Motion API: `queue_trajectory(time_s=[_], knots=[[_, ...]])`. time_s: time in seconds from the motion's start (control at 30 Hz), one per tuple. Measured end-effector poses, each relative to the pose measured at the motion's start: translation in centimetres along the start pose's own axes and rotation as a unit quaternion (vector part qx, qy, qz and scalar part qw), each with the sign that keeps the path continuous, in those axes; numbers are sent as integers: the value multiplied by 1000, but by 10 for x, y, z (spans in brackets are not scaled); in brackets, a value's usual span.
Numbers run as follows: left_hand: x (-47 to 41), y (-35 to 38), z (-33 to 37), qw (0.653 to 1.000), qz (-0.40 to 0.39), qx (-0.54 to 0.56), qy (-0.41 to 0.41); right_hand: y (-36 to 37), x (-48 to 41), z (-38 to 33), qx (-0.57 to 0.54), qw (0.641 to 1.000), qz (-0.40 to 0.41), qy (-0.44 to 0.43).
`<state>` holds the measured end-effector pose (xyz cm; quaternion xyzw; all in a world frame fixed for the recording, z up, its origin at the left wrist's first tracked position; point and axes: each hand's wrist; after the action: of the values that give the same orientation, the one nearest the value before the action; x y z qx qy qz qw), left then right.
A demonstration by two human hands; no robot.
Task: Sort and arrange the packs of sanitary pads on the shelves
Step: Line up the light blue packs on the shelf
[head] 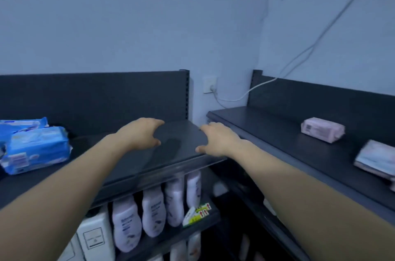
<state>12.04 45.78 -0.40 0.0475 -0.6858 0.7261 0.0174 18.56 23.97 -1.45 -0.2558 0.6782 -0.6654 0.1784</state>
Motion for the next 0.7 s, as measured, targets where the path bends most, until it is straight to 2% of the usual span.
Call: queue_trajectory(time_s=[0.4,0.7], knots=[[-18,10,222,981,20,-4,192,3,175,156,4,984,31,177],[-25,6,370,934,11,-27,356,0,303,227,-13,931,52,361]])
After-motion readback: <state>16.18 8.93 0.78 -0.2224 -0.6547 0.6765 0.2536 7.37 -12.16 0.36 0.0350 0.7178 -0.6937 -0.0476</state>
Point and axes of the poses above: each hand's wrist, its own x-axis away from the middle knuckle, its own y-axis out of the palm, z = x × y, and after that the axes turned 12 degrees about -z, right-handed
